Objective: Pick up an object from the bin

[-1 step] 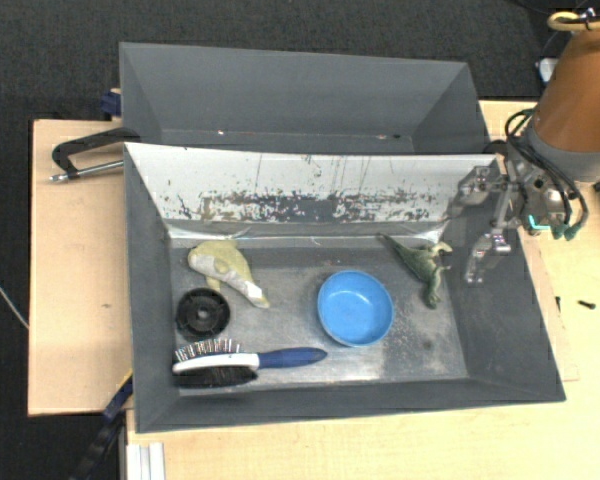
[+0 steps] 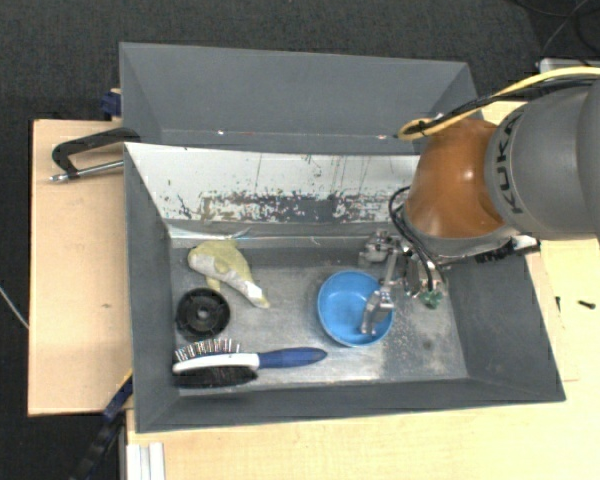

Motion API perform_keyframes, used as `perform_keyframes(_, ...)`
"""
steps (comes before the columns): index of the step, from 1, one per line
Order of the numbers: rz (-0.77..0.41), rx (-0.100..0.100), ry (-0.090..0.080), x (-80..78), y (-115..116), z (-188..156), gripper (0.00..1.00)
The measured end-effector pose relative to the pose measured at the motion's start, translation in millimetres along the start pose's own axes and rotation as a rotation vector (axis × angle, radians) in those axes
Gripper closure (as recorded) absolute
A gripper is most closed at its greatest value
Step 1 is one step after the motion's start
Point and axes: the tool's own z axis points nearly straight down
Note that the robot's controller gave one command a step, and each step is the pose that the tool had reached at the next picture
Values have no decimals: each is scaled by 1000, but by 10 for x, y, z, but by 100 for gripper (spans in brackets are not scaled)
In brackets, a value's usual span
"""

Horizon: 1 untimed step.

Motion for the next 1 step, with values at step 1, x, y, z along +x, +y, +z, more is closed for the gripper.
perform_keyframes(1,201,-1,7,411,419,-295,0)
